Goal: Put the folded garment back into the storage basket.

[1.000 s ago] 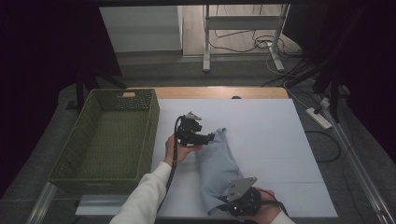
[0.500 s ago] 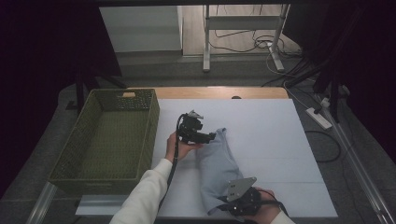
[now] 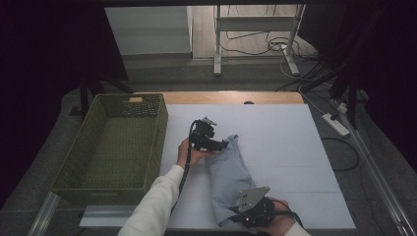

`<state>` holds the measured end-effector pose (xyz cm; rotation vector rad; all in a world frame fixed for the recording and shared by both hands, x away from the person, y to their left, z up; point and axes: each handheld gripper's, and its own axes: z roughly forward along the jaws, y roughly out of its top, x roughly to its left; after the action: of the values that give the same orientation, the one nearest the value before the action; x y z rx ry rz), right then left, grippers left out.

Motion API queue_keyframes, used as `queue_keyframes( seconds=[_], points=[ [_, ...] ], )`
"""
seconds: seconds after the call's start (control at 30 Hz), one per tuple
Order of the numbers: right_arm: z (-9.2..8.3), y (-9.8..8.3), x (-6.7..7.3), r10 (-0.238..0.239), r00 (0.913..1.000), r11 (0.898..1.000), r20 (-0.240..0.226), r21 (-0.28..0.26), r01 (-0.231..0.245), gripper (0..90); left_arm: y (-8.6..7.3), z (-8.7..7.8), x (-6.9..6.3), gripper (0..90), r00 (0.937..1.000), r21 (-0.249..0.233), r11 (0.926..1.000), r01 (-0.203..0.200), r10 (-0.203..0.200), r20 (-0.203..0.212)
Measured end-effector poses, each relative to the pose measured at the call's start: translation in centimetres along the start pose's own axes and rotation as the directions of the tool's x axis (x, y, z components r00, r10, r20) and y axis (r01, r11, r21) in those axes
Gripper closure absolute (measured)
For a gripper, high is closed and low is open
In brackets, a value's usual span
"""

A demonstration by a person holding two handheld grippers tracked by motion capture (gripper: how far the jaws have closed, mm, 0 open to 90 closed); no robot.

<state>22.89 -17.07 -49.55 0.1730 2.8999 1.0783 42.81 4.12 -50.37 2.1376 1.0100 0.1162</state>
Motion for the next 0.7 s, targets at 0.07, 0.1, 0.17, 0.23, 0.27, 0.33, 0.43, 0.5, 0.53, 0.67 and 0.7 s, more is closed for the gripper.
queue_keyframes(
  seconds=[0.07, 0.1, 0.17, 0.23, 0.27, 0.33, 0.43, 0.5, 0.53, 0.67, 0.7],
  points=[
    [0.0, 0.0, 0.0, 0.001, 1.0000, 1.000, -0.002, -0.001, -0.001, 76.2, 0.0, 0.2, 0.0, 23.1, 1.0000, 0.005, 1.0000, -0.001, 0.001, 0.001],
    [0.0, 0.0, 0.0, 0.001, 1.0000, 1.000, -0.002, -0.001, -0.001, 76.2, 0.0, 0.4, 0.1, 22.7, 1.0000, 0.012, 0.9999, -0.003, 0.003, 0.009],
    [0.0, 0.0, 0.0, 0.003, 1.0000, 1.000, -0.003, 0.001, -0.003, 76.2, -0.1, 0.8, 0.2, 22.5, 0.9999, 0.021, 0.9998, -0.002, 0.001, 0.012],
    [0.0, 0.0, -0.1, 0.002, 1.0000, 1.000, -0.003, 0.001, -0.002, 76.2, -0.2, 1.1, 0.3, 22.3, 0.9999, 0.028, 0.9996, 0.006, -0.006, 0.016],
    [0.0, 0.0, -0.1, 0.002, 1.0000, 1.000, -0.003, 0.001, -0.002, 76.2, -0.2, 1.2, 0.4, 22.3, 0.9998, 0.031, 0.9995, 0.008, -0.008, 0.018],
    [0.0, 0.0, -0.1, 0.002, 1.0000, 1.000, -0.003, 0.002, -0.002, 76.2, -0.3, 1.4, 0.5, 22.0, 0.9997, 0.035, 0.9993, 0.015, -0.015, 0.019],
    [0.0, 0.0, -0.1, 0.002, 1.0000, 1.000, -0.002, 0.002, -0.002, 76.2, -0.4, 1.7, 0.6, 21.7, 0.9995, 0.044, 0.9989, 0.016, -0.017, 0.025],
    [0.1, 0.0, -0.1, 0.002, 1.0000, 1.000, -0.005, 0.001, -0.002, 76.2, -0.4, 2.1, 0.6, 21.3, 0.9994, 0.052, 0.9985, 0.017, -0.018, 0.029],
    [0.1, 0.0, -0.1, 0.001, 1.0000, 1.000, -0.004, -0.001, -0.001, 76.2, -0.4, 2.2, 0.6, 21.2, 0.9994, 0.052, 0.9985, 0.016, -0.018, 0.030],
    [0.1, 0.0, -0.1, 0.001, 1.0000, 1.000, -0.004, -0.001, -0.001, 76.2, -0.5, 2.6, 0.5, 20.9, 0.9991, 0.065, 0.9979, 0.007, -0.010, 0.041],
    [0.1, 0.0, -0.1, 0.001, 1.0000, 1.000, -0.004, -0.001, -0.001, 76.2, -0.5, 2.6, 0.5, 20.8, 0.9991, 0.068, 0.9977, 0.004, -0.007, 0.043]
  ],
)
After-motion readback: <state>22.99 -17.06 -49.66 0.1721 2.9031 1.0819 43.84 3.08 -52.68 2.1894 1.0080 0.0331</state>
